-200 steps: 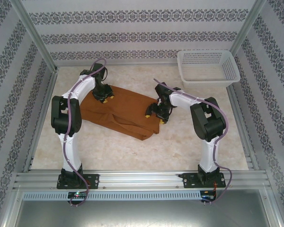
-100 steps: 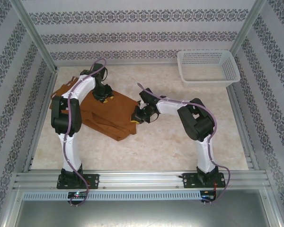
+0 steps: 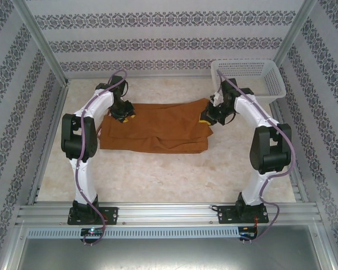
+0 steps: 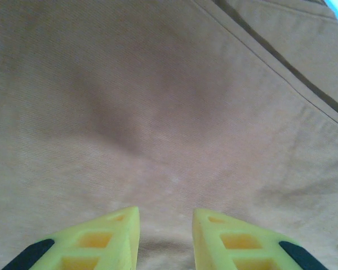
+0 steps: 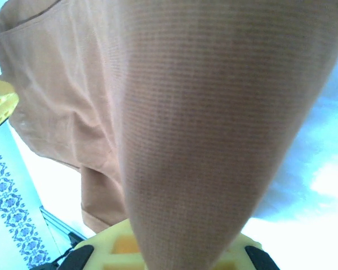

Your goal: Roll up the long pants

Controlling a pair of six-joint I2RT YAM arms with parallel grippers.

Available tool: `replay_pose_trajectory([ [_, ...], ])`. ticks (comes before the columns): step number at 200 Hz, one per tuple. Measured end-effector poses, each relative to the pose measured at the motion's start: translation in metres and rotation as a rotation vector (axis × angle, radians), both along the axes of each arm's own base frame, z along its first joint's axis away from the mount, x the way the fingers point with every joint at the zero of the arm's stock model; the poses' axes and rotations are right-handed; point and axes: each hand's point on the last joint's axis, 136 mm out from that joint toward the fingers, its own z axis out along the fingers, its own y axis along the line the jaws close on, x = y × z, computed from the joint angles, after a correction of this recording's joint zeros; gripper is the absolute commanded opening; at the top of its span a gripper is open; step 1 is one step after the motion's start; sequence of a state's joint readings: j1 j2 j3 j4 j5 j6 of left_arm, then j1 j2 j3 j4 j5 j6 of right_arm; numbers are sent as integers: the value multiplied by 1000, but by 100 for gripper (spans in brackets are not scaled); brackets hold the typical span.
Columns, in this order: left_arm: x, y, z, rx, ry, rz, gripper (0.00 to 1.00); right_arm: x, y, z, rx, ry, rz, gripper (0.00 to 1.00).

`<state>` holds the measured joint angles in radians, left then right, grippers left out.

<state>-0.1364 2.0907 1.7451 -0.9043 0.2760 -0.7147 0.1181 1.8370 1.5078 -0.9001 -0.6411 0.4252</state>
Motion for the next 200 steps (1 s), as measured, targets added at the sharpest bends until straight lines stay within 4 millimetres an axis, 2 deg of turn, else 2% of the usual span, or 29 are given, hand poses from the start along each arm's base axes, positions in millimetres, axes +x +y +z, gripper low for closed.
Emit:
replay_pose_trajectory([
  [29, 0, -1, 0, -5, 1, -1, 31, -4, 1, 16, -4, -3, 34, 0],
  [60, -2, -1, -2, -8, 7, -2, 28, -6, 12, 17, -6, 19, 54, 0],
  [65, -3, -1, -4, -9, 10, -1, 25, -5, 16, 16, -8, 23, 63, 0],
  [86, -7, -4, -10, -19, 28, 6, 1, -1, 37, 13, -33, 36, 101, 0],
  [95, -9, -6, -12, -21, 34, 5, 0, 1, 46, 10, -57, 42, 124, 0],
  [133, -13, -25, -12, -32, 34, -29, 0, 0, 82, -16, -234, 64, 232, 0],
  [200, -11, -29, -10, -36, 25, -37, 0, -17, 93, -73, -640, 108, 357, 0],
])
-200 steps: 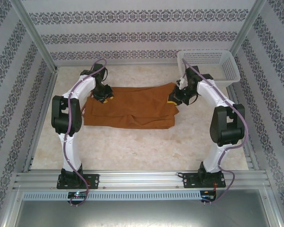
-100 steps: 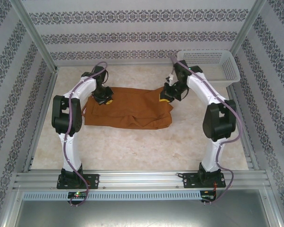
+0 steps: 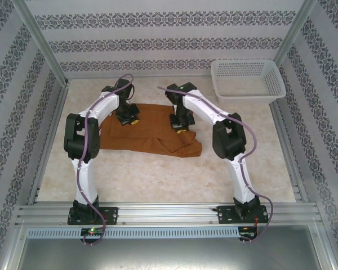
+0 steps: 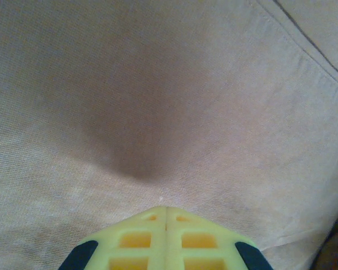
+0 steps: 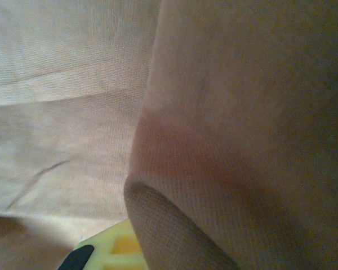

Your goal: Roll up the long pants

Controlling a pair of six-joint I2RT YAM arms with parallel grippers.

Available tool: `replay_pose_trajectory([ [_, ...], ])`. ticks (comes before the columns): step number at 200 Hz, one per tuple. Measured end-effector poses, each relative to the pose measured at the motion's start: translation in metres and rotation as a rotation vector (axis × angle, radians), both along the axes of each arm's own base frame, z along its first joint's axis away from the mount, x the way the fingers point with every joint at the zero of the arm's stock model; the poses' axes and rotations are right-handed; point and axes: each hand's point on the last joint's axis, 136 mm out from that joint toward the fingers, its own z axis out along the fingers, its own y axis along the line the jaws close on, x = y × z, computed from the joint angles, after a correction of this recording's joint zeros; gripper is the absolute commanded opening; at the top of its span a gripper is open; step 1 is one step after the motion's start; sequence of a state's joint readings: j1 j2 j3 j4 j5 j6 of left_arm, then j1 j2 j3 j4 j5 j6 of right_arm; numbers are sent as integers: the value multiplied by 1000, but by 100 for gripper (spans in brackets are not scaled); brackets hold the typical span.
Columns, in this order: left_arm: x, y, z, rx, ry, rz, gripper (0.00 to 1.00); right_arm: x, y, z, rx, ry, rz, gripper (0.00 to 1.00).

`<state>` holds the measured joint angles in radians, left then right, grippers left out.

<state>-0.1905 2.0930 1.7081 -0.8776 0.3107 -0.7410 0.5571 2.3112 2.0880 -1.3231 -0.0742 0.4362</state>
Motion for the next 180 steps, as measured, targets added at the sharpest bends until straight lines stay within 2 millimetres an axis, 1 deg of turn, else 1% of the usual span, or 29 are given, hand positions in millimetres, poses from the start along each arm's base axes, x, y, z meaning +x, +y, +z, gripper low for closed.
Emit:
replay_pose_trajectory([
  [20, 0, 0, 0, -1, 1, 0, 0, -2, 9, -10, -52, 12, 21, 0],
  [44, 0, -2, 0, -10, 2, -1, 0, 7, 23, -9, -57, 6, 16, 0],
  [75, 6, -11, 4, -63, -19, 2, 0, 13, 38, -11, -11, 14, -9, 0],
  [95, 10, -19, 8, -101, -38, 2, 0, 11, 44, -21, 11, 45, -23, 0],
  [128, 12, -37, 11, -136, -55, -14, 0, 5, 54, -40, 60, 92, -53, 0],
  [150, 11, -49, 6, -160, -47, -29, 0, 5, 55, -40, 86, 98, -73, 0],
  [164, 15, -58, 4, -201, -59, -26, 0, 5, 56, -41, 95, 99, -77, 0],
  [180, 19, -69, 7, -262, -77, -28, 0, 4, 57, -41, 107, 100, -77, 0],
])
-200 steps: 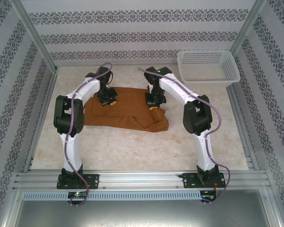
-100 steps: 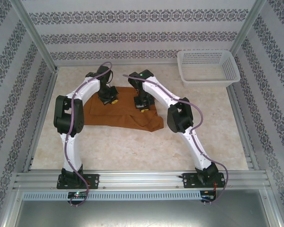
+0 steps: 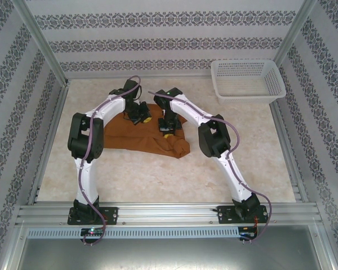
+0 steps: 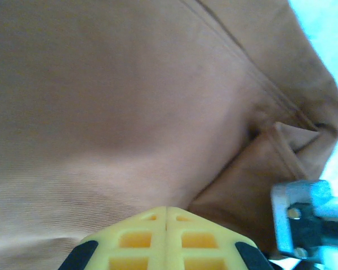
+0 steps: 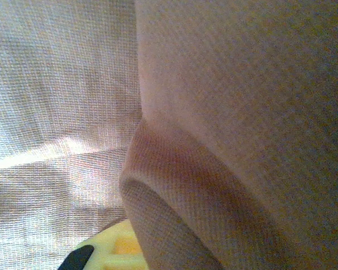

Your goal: Roll up the long pants

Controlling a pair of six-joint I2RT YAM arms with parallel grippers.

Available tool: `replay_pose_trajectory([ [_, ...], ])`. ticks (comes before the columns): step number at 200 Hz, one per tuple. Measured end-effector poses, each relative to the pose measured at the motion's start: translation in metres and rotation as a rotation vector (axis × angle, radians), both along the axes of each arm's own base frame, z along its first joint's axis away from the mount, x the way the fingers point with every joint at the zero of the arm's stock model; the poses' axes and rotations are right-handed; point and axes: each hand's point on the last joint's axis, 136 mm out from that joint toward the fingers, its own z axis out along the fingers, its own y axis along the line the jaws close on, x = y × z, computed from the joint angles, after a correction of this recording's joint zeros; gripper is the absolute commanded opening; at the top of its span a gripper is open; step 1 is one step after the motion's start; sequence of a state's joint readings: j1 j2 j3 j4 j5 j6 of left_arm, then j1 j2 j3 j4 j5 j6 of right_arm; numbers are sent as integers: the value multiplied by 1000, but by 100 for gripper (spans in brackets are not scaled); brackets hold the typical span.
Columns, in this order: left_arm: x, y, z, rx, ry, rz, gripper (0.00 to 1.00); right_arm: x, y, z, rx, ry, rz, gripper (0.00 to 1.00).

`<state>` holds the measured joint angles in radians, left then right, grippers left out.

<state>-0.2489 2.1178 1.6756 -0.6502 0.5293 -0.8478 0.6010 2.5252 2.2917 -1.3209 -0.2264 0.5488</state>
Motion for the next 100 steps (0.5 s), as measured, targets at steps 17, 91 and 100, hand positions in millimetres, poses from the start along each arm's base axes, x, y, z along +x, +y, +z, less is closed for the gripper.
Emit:
replay_pose_trajectory([
  [17, 9, -8, 10, -43, -22, -13, 0, -1, 1, 0, 12, -4, -4, 0],
  [91, -24, -48, 82, -152, -138, -125, 0, 2, 5, 1, 92, 39, -39, 0],
  [100, -39, -51, 96, -149, -163, -143, 0, 3, 6, 1, 101, 46, -43, 0],
])
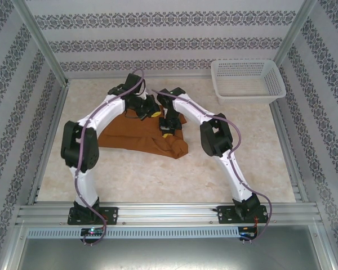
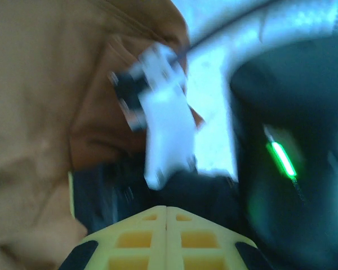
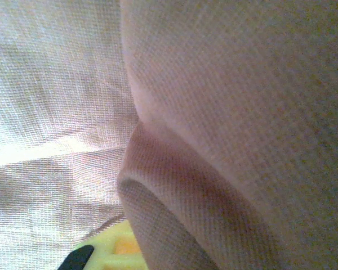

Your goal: Roll up the long pants

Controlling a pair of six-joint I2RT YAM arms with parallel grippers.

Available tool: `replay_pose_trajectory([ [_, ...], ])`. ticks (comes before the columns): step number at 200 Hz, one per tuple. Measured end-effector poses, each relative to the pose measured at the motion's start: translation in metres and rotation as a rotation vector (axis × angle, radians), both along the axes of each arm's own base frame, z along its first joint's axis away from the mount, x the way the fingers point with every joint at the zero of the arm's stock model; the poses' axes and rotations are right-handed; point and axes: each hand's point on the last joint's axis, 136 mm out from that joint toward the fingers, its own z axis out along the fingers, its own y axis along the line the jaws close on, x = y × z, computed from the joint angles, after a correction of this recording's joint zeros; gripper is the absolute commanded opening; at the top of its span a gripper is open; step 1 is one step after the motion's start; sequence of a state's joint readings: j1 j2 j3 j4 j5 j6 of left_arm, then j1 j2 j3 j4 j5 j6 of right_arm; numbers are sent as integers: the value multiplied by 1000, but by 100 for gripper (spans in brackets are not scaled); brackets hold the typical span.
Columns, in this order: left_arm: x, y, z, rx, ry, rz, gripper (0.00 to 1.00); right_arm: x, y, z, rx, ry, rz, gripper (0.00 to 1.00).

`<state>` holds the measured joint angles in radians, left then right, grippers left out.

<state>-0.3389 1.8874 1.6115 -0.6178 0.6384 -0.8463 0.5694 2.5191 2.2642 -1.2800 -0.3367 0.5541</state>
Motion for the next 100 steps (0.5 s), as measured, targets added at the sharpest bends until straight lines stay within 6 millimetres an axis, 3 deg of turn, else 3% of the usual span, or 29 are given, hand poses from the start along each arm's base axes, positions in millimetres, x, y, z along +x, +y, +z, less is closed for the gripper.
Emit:
replay_pose_trajectory([
  [24, -36, -6, 29, 31, -84, -37, 0, 2, 0, 1, 22, 19, -11, 0],
  [43, -45, -8, 30, 74, -106, -54, 0, 3, 1, 2, 39, 27, -17, 1],
  [59, -38, -2, 11, 137, -78, -45, 0, 3, 1, 1, 41, 28, -17, 17],
  [69, -32, 1, -4, 180, -52, -41, 0, 3, 2, 0, 47, 25, -15, 47],
  [77, -26, 3, -15, 207, -33, -39, 0, 3, 6, 1, 71, 25, -17, 60],
  [89, -23, 4, -27, 235, -12, -44, 0, 6, 12, 5, 106, 7, -18, 69],
  [100, -22, 7, -23, 256, -13, -44, 0, 8, 15, 7, 120, -4, -14, 70],
])
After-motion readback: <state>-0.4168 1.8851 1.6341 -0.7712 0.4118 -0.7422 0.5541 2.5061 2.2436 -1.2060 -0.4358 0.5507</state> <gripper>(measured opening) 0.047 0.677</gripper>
